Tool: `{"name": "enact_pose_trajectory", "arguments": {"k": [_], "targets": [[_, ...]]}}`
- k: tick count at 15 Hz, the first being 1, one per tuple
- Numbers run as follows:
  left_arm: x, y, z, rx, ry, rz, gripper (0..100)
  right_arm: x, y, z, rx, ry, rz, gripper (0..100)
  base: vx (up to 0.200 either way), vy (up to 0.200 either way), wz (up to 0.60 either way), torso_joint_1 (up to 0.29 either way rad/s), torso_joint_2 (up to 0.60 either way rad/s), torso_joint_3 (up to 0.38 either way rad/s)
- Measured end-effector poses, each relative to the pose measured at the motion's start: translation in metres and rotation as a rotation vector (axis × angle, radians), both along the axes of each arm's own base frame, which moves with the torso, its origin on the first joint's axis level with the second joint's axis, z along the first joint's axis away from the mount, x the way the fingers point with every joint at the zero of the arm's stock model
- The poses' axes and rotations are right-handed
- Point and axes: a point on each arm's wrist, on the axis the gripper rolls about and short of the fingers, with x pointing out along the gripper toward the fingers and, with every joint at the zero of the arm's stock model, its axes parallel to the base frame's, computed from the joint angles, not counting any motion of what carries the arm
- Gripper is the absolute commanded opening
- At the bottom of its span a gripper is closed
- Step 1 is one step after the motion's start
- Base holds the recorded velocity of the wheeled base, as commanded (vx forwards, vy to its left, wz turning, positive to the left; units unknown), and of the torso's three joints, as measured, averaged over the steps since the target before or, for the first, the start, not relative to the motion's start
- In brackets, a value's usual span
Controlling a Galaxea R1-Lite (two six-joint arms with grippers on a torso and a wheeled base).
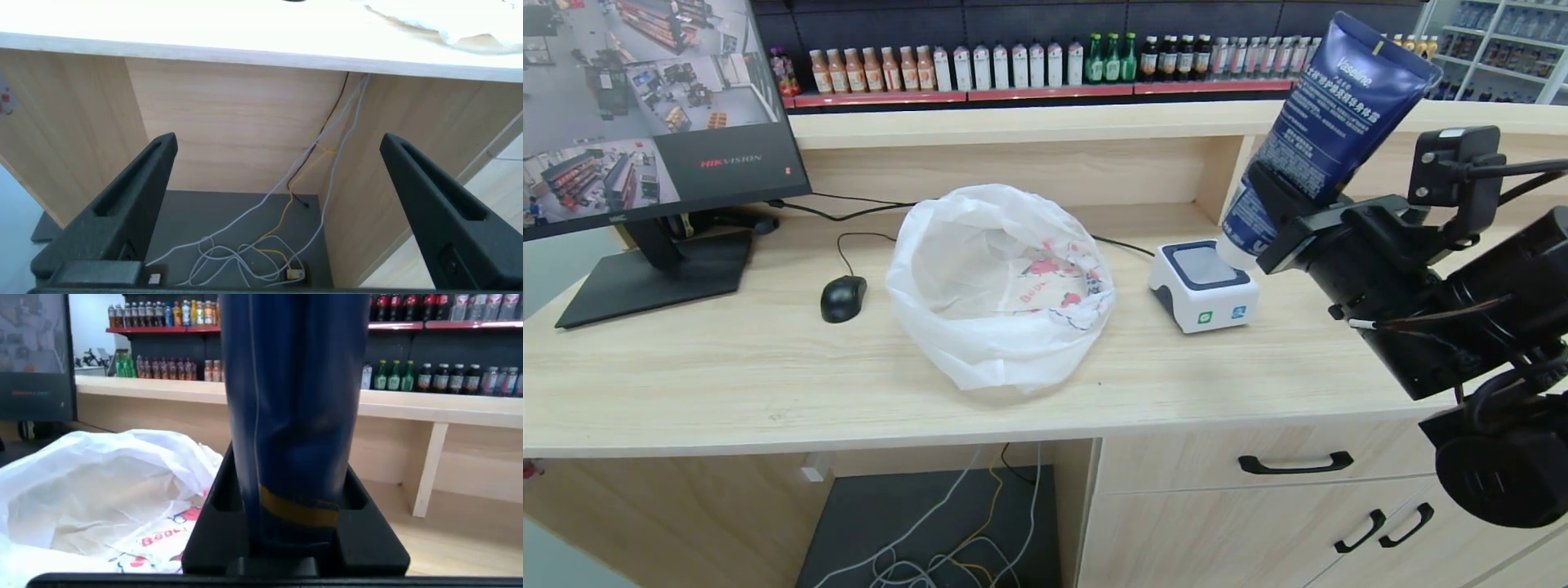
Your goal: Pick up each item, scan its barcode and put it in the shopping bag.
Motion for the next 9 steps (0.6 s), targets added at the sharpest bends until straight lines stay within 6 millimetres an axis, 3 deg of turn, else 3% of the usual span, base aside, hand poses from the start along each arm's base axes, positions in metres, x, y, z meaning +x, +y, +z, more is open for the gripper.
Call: {"name": "enact_pose_trajectory", "arguments": {"k": [9], "targets": [[0.0,0.0,0.0,0.0,0.0,0.0,100,-0.014,-0.003,0.012,0.008,-0.037,0.006,0,0.0,0.2,0.0,0.003,0.0,0.002]]}}
